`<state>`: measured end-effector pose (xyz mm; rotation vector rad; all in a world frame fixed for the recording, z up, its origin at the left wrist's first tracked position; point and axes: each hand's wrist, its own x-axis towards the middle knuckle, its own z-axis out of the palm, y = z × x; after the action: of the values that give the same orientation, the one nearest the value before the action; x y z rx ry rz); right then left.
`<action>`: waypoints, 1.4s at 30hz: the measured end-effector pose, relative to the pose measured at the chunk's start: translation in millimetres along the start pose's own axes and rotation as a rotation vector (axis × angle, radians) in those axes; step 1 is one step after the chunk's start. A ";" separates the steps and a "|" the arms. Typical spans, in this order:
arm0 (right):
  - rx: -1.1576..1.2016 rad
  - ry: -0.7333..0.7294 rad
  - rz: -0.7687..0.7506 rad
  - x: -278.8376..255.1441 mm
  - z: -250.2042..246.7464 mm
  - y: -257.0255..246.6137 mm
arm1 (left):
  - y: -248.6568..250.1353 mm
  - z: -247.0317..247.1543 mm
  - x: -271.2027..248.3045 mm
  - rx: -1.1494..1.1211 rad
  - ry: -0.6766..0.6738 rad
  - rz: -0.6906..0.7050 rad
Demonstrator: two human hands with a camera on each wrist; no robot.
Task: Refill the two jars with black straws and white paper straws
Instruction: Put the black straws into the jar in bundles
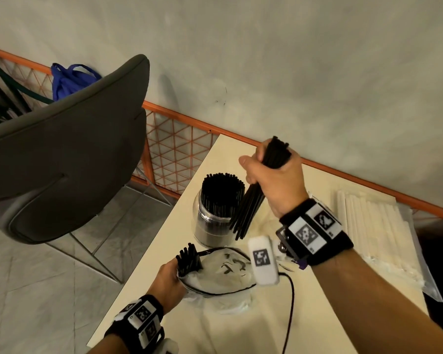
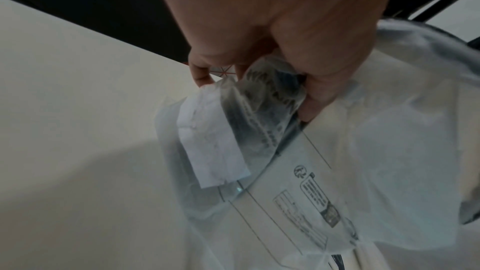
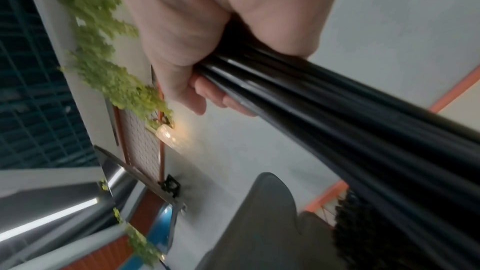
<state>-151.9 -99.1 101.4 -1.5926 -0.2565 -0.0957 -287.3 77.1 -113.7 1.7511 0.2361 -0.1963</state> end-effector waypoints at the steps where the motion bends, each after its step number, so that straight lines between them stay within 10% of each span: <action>1: -0.021 -0.010 0.014 6.1 1.9 2.7 | 0.5 0.0 -0.3 -0.002 0.001 0.005; 42: -0.030 -0.208 -0.008 52.2 29.4 20.1 | -3.7 -0.6 -4.5 0.096 -0.018 -0.010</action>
<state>-99.6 -64.8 92.0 -1.6332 -0.4244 0.0607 -292.7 78.2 -115.9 1.8426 0.2253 -0.2340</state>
